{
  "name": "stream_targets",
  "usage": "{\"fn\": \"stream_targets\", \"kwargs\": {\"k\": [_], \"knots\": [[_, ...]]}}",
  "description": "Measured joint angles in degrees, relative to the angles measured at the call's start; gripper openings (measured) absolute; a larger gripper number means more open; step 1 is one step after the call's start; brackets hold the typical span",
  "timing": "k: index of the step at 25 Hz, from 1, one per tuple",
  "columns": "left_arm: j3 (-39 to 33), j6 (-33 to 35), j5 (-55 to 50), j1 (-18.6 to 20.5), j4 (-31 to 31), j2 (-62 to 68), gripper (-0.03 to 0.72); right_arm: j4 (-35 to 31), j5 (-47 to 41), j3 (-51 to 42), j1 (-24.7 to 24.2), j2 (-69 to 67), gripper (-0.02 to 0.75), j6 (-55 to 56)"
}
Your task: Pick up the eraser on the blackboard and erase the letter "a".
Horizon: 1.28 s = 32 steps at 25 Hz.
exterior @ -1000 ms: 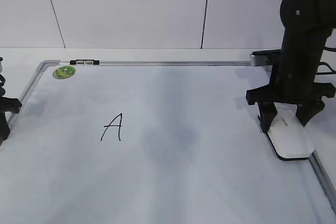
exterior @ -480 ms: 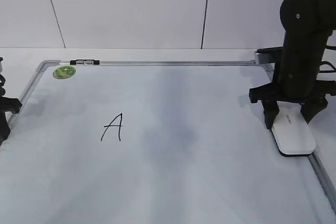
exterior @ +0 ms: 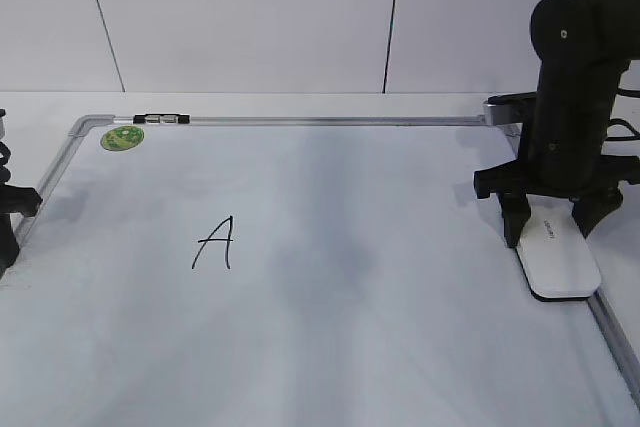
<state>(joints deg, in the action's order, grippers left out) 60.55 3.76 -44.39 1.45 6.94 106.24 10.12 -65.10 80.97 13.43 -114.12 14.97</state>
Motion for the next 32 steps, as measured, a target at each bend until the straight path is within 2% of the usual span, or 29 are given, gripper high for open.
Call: {"fn": "stream_targets", "kwargs": {"k": [5, 11, 20, 32], "knots": [[0.0, 0.0, 0.0, 0.0, 0.0, 0.0, 0.119, -0.9, 0.1, 0.0, 0.0, -0.2, 0.544, -1.5], [0.0, 0.0, 0.0, 0.0, 0.0, 0.0, 0.119, -2.1, 0.6, 0.0, -0.1, -1.1, 0.624, -3.5], [0.0, 0.0, 0.0, 0.0, 0.0, 0.0, 0.119, -3.0, 1.1, -0.1, -0.1, -0.1, 0.633, -4.2], [0.0, 0.0, 0.0, 0.0, 0.0, 0.0, 0.125, -2.5, 0.0, -0.1, -0.1, 8.4, 0.633, -4.7]]}}
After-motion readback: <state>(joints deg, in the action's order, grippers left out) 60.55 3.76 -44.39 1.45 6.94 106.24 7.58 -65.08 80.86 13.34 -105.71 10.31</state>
